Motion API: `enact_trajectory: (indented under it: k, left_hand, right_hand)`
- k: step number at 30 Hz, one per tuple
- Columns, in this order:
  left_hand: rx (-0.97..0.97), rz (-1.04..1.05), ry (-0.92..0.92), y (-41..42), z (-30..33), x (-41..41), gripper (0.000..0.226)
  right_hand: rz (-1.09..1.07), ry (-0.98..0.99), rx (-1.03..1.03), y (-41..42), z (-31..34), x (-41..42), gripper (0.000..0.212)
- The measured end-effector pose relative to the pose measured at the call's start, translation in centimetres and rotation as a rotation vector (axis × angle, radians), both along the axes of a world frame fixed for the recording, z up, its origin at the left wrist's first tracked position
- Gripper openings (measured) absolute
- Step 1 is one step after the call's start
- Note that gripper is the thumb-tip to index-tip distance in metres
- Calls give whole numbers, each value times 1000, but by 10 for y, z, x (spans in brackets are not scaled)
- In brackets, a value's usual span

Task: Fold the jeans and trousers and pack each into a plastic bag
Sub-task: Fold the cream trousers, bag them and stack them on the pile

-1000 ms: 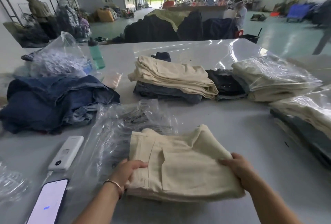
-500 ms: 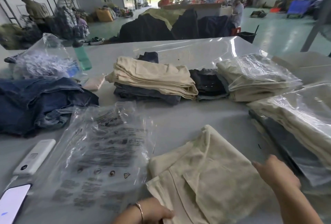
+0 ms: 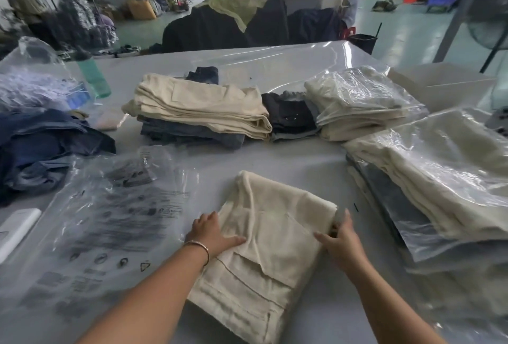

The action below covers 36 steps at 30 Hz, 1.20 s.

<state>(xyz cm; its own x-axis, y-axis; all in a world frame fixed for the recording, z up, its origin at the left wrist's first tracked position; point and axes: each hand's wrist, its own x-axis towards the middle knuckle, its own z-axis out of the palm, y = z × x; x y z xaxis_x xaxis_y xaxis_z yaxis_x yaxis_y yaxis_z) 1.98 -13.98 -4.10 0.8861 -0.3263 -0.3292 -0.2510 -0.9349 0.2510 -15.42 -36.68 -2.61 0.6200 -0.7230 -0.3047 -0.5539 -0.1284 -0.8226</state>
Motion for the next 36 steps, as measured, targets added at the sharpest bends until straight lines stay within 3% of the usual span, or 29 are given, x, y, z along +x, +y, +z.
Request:
enact_trajectory:
  k: [1,5,10,12,17,21,24,26,29,30,33,36]
  left_hand:
    - [-20,45,-10,0,-2,-3,108]
    - [-82,203,40,-8,-6,-19,85]
    - [-199,256,198,-29,-4,-53,56]
    - [-249,275,287,-32,-2,-64,48]
    - [-200,80,343,-18,-1,-86,40]
    - [-556,225,638,7,2,-98,12]
    - [-728,226,861,43,11,-95,25]
    - [-692,170,672,73,16,-82,22]
    - [-413,-10,-30,136,30,-50,11]
    - [-326,-72,-128,159,37,-43,5]
    - [-102,-235,3,224,40,-37,16]
    - [180,-582,81,270,27,-48,35]
  right_hand:
    - [-38,-27,66,3,-3,0,93]
    - [-85,48,255,21,-7,-7,44]
    - [39,165,141,9,-5,7,18]
    - [90,171,-9,-1,8,23,15]
    - [449,276,-418,28,35,65,39]
    - [685,523,-654,99,23,60,115]
    - [669,621,-784,130,8,53,132]
    - [650,673,-797,139,1,53,138]
    - [611,746,-810,149,-2,59,133]
    - [585,749,-798,150,-2,61,126]
    - [497,728,-774,152,0,66,98]
    - [427,725,-851,157,-4,70,63]
